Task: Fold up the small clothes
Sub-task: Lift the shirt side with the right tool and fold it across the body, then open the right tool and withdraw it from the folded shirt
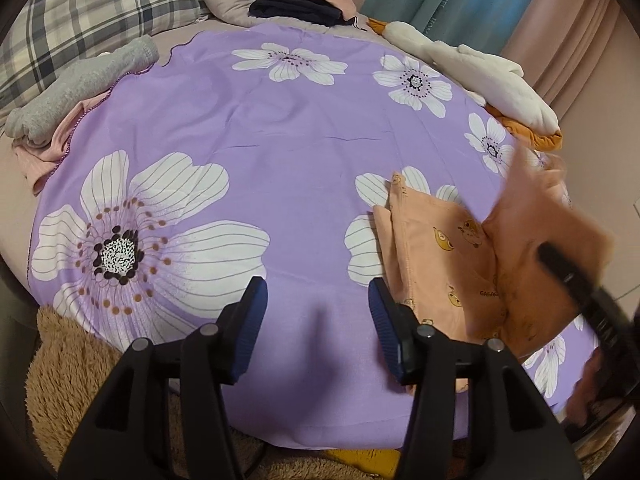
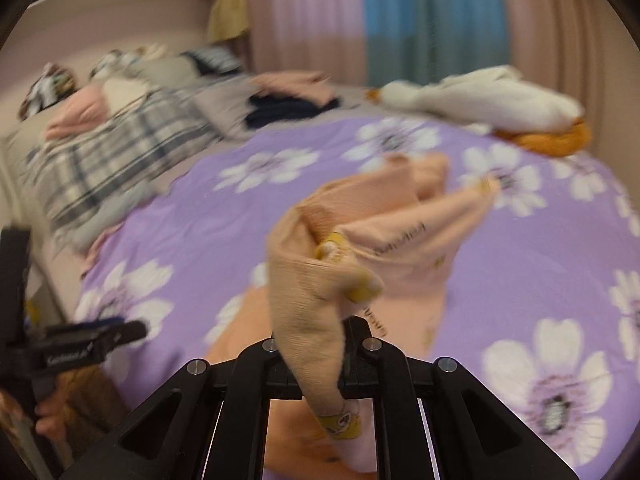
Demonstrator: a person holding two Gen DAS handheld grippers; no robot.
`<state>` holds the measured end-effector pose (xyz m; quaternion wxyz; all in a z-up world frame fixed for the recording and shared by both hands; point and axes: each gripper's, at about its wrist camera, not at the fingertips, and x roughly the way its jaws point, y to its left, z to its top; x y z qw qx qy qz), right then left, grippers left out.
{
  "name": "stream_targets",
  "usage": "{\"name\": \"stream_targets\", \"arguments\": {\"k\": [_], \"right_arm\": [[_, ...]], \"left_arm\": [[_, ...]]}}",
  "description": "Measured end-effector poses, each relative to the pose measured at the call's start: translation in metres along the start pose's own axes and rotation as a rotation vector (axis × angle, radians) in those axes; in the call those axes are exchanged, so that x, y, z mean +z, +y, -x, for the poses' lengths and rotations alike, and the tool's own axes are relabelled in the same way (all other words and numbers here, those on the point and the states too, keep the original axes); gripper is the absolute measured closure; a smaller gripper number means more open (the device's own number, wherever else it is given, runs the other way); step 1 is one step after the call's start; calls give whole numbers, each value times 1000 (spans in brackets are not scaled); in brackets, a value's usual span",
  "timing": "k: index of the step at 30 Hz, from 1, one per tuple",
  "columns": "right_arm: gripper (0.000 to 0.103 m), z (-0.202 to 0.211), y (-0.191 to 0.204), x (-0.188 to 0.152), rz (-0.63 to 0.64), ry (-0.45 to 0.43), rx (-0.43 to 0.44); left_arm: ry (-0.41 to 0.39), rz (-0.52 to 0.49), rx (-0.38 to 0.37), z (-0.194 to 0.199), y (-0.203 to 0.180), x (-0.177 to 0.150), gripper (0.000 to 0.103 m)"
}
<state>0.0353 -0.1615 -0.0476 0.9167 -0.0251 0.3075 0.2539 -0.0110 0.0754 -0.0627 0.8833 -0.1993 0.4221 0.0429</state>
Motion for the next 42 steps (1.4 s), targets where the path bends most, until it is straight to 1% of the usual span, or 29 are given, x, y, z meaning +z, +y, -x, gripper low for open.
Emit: {"name": "stream_targets", "arguments": {"k": [1,5,7,10,15,20,21,22,23,24,25,26,30,34,38,42], "right_arm": [[92,-8,5,-5,7,32,29],[92,-29,19,-21,22,112,68],[92,-43,24,-30,20,163,74],[92,-57,29,-41,27,210,51],[92,-60,27,-46,16,222,48],[91,-56,18,-44,-29,241,87],[90,-56,18,-44,-36,244,96],[84,-53,17,-43,-47,245,110],[73,-50,16,-42,-56,247,125],[66,-46,16,-41,-61,244,140],[50,-38,16,-39,-62,226,148],[43,-33,15,-39,-61,210,148],[43,-8,11,-30,-73,134,175],[41,1,1,-25,-100,88,146],[40,-15,-14,-29,-155,117,77],[40,-36,-12,-41,-136,185,36]], "left_arm": [[1,0,0,0,0,0,51],[14,-5,5,-3,-2,-2,51],[24,-4,3,-4,-1,-3,51],[35,-1,2,-6,0,-4,51],[41,8,6,-6,2,-4,50],[18,4,-26,-1,0,-3,50],[18,3,-28,-1,-1,-3,50],[20,3,-27,-1,-2,-3,50],[22,2,-25,-2,-2,-3,50],[24,0,-23,-2,-3,-3,50],[27,-1,-20,-3,-3,-3,50],[30,-2,-16,-4,-3,-3,50],[37,0,-13,-5,-4,-2,50],[41,0,-14,-5,-5,-3,50],[49,-7,-12,-6,-7,-4,50],[58,-13,-11,-7,-10,-5,50]]}}
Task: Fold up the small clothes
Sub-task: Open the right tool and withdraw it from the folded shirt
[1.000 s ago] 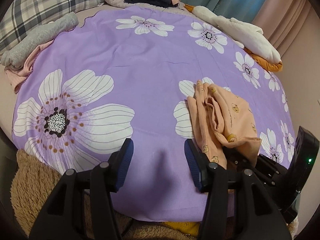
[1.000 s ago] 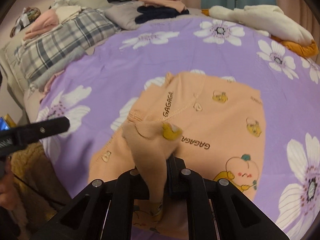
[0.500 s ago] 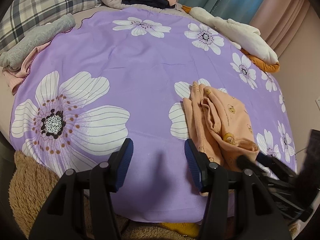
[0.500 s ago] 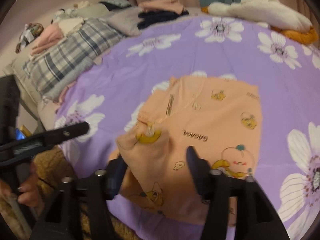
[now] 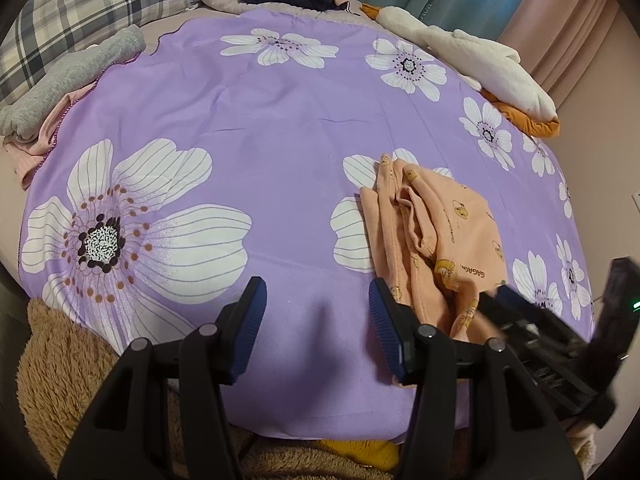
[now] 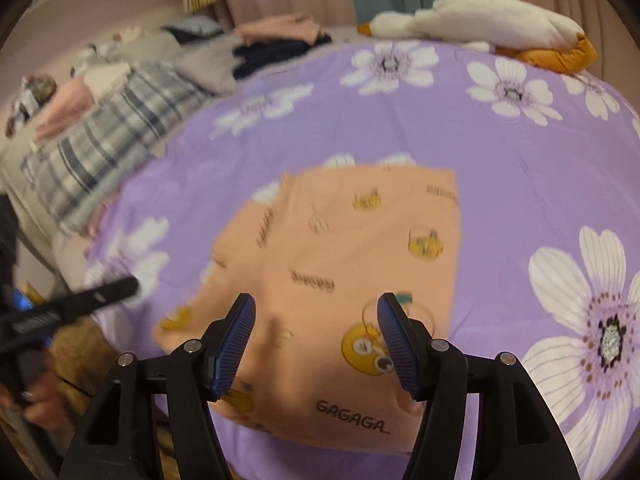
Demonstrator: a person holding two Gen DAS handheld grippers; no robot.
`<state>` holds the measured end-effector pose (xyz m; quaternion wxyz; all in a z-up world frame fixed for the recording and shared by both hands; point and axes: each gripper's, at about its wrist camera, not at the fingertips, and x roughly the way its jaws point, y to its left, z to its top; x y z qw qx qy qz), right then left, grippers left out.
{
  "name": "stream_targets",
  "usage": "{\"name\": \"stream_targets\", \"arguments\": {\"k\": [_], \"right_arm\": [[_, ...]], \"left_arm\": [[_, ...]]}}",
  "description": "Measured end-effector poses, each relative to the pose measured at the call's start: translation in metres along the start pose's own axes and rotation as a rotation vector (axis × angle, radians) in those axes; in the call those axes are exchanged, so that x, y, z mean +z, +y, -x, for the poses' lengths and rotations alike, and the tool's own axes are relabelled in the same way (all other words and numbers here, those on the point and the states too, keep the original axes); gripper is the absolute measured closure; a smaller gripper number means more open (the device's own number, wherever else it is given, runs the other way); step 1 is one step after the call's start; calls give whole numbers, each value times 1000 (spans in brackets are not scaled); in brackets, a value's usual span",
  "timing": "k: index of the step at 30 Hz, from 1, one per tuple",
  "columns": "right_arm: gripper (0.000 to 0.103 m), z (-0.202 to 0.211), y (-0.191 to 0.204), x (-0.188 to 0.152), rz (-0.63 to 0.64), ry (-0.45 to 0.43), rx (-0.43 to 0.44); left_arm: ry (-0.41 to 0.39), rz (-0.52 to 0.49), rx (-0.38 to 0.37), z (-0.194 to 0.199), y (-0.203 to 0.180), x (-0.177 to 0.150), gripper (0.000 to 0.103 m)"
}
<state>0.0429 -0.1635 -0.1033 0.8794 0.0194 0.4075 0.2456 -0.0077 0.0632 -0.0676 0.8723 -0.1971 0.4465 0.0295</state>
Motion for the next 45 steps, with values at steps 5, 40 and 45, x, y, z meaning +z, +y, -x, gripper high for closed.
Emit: {"name": "stream_targets", "arguments": {"k": [5,40,45], "right_arm": [[36,-18,16,-15,85,33,-111],[45,24,-41,3,-140,-90,-83],[45,9,-43,4,-151,-39,-46]], "left_arm": [[20,5,0,-3,-1,-1,50],[117,-95,-259,-42,-61,-24,67],[190,-68,-198,-65,-52,-28,63]]}}
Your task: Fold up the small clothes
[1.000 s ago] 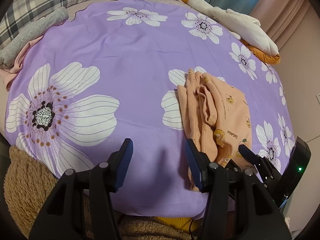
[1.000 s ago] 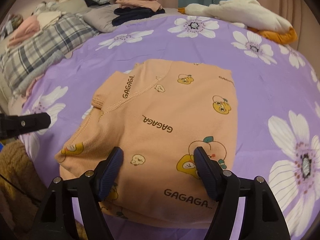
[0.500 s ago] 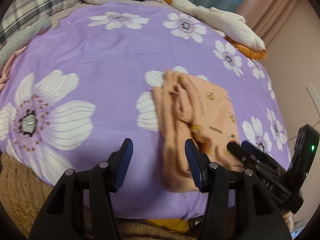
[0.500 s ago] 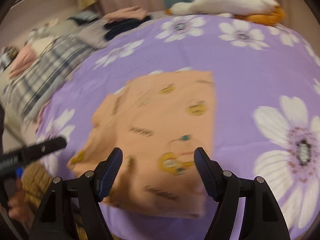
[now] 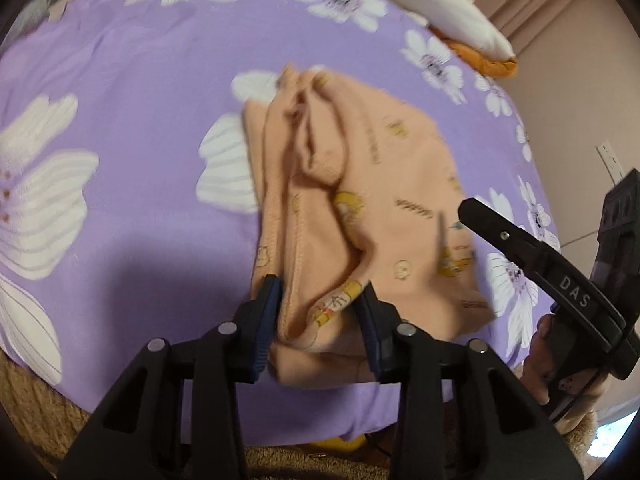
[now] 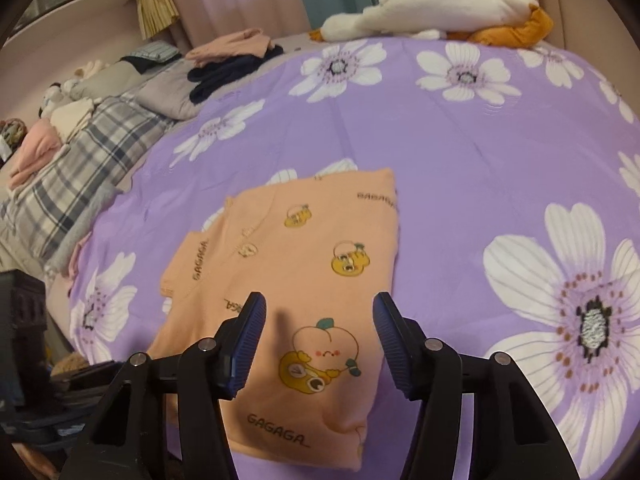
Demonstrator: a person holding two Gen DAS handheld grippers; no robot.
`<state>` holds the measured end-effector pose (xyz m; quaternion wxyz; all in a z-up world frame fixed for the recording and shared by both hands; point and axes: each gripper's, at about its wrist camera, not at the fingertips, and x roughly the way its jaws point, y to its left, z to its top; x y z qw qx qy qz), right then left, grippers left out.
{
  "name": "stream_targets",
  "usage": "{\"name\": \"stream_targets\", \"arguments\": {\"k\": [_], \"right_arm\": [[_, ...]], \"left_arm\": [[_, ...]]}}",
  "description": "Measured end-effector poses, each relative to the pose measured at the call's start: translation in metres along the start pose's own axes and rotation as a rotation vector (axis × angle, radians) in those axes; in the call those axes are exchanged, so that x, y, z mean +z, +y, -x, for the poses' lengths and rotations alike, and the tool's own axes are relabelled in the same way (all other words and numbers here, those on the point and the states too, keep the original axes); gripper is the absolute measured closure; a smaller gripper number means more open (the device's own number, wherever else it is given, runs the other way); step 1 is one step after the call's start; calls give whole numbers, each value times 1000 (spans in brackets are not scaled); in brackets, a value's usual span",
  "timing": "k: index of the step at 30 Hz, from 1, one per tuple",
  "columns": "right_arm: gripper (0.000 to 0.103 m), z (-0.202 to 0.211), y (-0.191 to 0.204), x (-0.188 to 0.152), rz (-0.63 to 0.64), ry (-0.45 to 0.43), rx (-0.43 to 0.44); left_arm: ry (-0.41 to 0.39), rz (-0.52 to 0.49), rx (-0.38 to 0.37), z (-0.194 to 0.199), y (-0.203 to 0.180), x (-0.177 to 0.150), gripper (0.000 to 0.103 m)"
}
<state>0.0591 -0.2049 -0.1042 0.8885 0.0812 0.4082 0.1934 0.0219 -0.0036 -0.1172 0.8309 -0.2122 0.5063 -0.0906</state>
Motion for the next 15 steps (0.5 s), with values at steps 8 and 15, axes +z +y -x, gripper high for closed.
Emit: {"name": "stream_targets", "arguments": {"k": [8,15], "right_arm": [[45,-9,-5,-3,-1,46,-17],[27,-7,-26,3,-67,39,-6]], "left_arm": [[0,-7,-12,10,-4,7,58],[-33,11,35,2,7,37,20]]}}
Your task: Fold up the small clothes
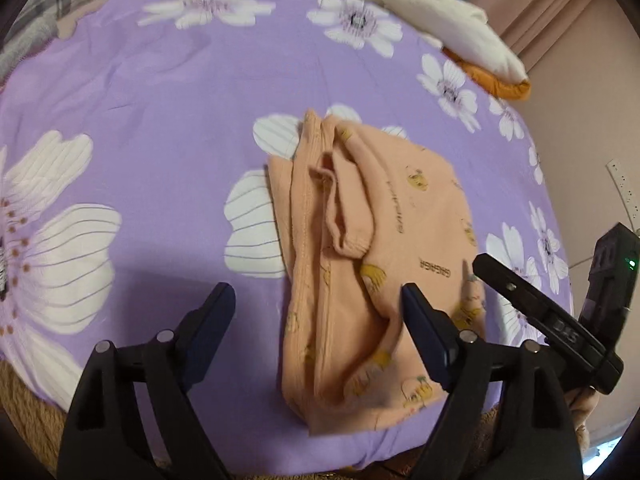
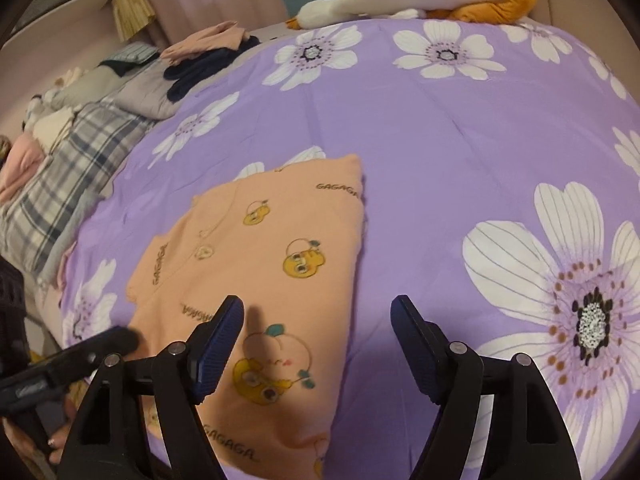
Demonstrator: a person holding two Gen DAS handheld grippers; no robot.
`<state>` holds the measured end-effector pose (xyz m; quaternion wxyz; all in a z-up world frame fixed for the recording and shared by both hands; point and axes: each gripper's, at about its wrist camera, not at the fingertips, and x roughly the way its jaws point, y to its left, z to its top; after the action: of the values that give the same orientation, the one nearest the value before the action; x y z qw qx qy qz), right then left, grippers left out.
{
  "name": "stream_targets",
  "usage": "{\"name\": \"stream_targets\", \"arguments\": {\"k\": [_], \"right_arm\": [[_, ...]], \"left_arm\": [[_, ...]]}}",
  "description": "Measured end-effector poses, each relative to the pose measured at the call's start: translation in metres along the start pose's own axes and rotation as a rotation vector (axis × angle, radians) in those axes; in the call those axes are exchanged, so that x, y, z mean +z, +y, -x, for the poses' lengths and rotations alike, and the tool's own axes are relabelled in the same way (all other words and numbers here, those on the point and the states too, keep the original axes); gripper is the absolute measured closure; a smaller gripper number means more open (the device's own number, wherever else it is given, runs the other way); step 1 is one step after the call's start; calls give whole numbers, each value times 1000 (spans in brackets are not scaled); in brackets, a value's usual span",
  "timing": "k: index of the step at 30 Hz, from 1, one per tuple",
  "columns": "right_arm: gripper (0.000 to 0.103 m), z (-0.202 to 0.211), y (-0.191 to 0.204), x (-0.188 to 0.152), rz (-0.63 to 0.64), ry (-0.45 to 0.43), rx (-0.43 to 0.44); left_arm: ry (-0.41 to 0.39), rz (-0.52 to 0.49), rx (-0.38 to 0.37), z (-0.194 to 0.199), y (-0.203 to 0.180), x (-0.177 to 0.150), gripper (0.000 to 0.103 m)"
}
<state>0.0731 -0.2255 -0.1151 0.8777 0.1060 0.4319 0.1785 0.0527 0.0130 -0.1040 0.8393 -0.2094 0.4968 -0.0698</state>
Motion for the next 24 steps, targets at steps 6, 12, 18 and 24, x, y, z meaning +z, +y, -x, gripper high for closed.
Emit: {"name": "stream_targets", "arguments": {"k": [6,12,18,24], "right_arm": [[27,-27,3,1,-20,100,127],[41,-40,5,6,-58,83,160],[69,-31,10,6,-39,39,151],[75,-1,21,13,14,-59,180]], "left_arm": [[91,-29,-129,-36,-14,11,21],[63,-8,-168,-48,-15,15,59],[0,-41,-127,-34,-29,9,71],[-75,-102,-122,-3,-51,6,72]]}}
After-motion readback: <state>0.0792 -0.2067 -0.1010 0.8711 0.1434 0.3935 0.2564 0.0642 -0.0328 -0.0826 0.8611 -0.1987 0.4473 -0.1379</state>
